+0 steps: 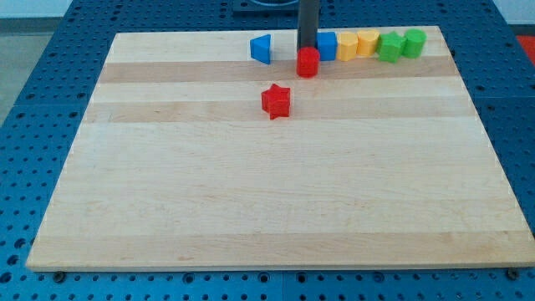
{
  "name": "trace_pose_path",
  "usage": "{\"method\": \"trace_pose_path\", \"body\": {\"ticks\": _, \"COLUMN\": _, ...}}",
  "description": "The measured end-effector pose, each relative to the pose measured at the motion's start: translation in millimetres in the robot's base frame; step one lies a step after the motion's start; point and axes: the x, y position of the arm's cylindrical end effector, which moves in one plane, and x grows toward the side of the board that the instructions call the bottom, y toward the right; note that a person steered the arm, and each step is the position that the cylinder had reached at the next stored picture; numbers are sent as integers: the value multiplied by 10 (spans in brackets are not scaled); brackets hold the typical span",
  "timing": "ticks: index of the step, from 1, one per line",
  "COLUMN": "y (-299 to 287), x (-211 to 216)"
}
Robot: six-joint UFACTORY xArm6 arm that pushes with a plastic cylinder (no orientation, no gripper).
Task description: Move the red blocks to the right side of the board
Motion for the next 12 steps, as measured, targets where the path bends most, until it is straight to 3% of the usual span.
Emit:
{"method": "trace_pose_path", "body": {"ticks": 1, "y": 25, "x": 594}}
{"method": "trace_pose_path", "body": {"ticks": 2, "y": 25, "x": 661}}
{"method": "trace_pose_path", "body": {"ticks": 4, "y": -307, "x": -32}}
{"method": "trace_pose_path", "body": {"ticks": 5, "y": -632, "x": -88}}
{"method": "trace_pose_path", "body": {"ticks": 8, "y": -888, "x": 884}}
{"method": "trace_pose_path", "body": {"ticks": 9, "y": -864, "x": 913}}
{"method": "trace_pose_path", "body": {"ticks": 12, "y": 529, "x": 973}}
